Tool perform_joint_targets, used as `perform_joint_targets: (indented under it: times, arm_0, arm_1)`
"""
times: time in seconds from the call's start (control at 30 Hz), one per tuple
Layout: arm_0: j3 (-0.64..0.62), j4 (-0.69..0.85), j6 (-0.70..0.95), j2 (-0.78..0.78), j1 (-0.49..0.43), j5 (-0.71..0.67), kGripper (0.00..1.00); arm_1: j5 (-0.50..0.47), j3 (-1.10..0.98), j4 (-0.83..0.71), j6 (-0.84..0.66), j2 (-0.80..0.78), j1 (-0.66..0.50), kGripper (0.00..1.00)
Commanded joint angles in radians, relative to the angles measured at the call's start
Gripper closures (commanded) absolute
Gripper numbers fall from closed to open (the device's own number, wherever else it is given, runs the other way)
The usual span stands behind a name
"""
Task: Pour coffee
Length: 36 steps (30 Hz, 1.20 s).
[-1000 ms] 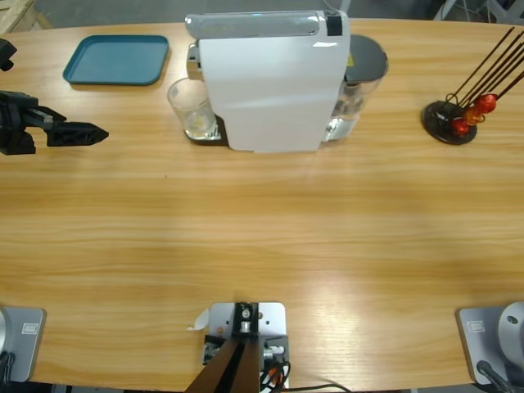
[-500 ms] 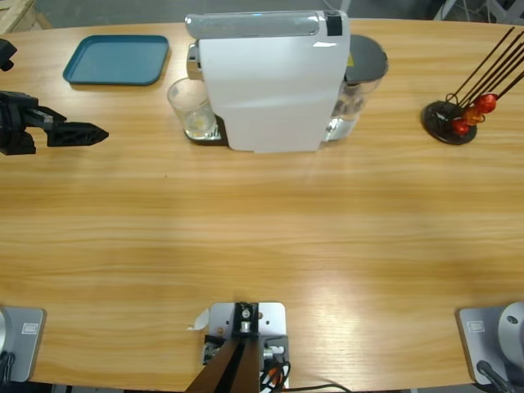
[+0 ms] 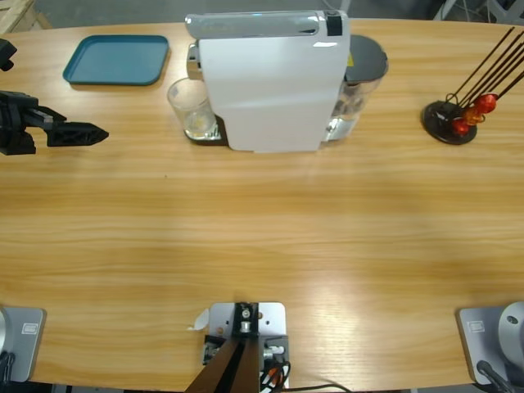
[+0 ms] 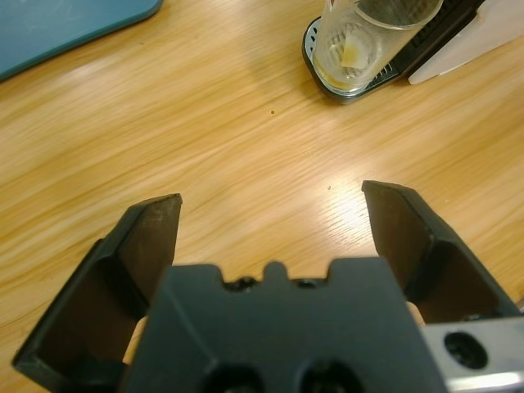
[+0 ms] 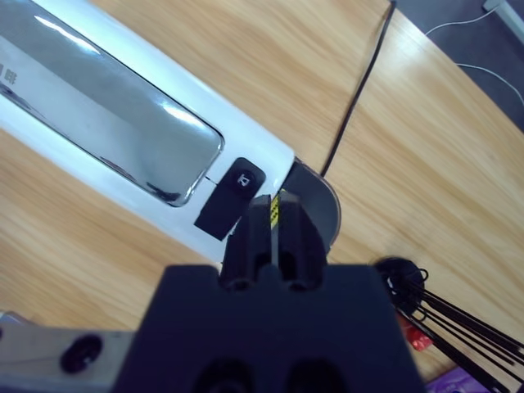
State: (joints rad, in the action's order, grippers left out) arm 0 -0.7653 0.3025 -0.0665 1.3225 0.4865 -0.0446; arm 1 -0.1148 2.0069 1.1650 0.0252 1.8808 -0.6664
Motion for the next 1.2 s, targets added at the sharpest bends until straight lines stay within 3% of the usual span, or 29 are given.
perform_joint_targets:
  times: [0.03,1.2]
  arm_0:
    - [0.028,-0.013,0.013,0.037,0.010,-0.017,0.036]
    - [0.027,-0.013,0.014,0.037,0.010,-0.023,0.036]
  arm_1:
    - [0.014,0.029,0.011,0.002,0.069,-0.022,1.000]
    - [-0.014,-0.018,0.005,-0.010,0.047,-0.045,1.000]
